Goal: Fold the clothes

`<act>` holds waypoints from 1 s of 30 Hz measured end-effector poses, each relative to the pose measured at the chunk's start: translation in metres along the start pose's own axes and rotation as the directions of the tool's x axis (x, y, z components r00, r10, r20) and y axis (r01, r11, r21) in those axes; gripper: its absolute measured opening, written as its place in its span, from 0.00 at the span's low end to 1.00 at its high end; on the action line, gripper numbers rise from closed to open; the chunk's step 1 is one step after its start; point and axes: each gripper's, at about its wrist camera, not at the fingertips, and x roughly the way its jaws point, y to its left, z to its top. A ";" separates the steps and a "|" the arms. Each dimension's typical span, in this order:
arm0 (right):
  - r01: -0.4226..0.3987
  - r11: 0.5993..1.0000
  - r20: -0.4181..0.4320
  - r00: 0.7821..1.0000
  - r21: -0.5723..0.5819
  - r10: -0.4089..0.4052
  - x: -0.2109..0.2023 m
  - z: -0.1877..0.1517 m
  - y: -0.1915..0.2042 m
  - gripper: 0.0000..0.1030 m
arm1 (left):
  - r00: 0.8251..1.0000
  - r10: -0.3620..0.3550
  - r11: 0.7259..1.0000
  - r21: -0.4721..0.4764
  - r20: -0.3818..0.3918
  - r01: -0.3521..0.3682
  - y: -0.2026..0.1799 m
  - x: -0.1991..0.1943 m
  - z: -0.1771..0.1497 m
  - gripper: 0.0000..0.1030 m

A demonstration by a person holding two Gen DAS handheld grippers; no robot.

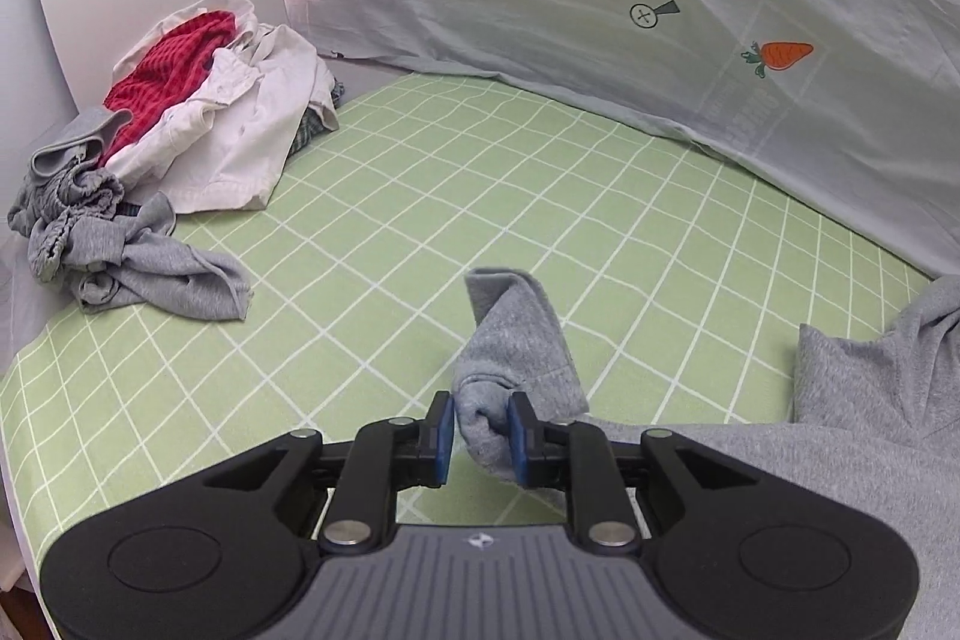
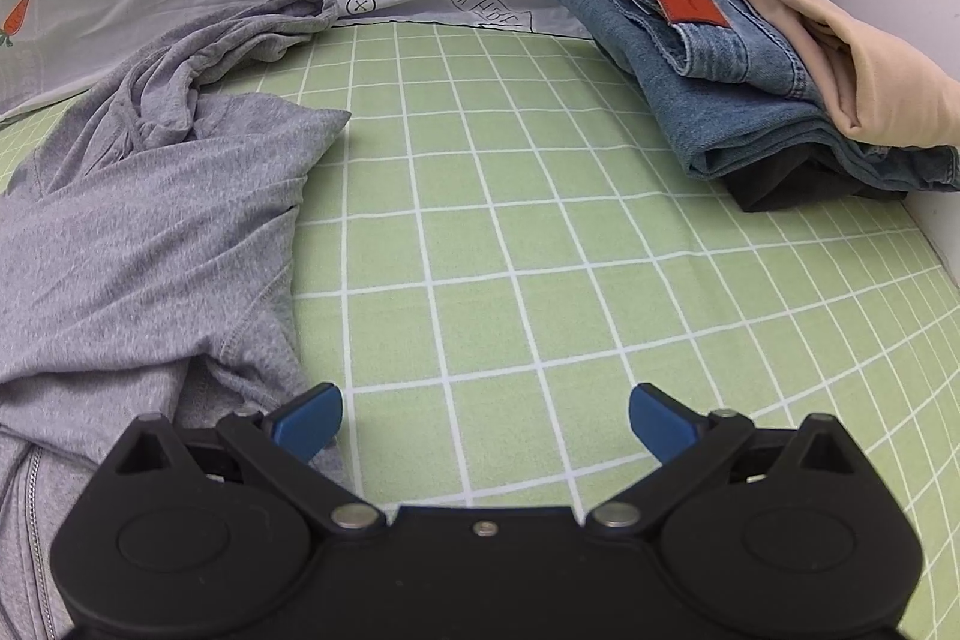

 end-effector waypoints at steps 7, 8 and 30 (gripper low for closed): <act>0.009 0.999 -0.022 1.000 -0.054 -0.011 0.003 -0.001 0.012 1.00 | 0.997 0.012 0.994 -0.103 -0.081 -0.021 0.026 0.015 -0.010 0.40; 0.011 0.998 -0.021 1.000 -0.055 -0.012 0.003 -0.001 0.012 1.00 | 0.995 0.004 0.993 -0.115 -0.096 -0.015 0.028 0.017 -0.012 0.41; 0.007 1.000 -0.036 0.999 -0.015 -0.008 0.007 0.002 0.012 1.00 | 0.982 -0.158 0.979 -0.149 -0.106 0.142 0.027 0.039 -0.024 0.10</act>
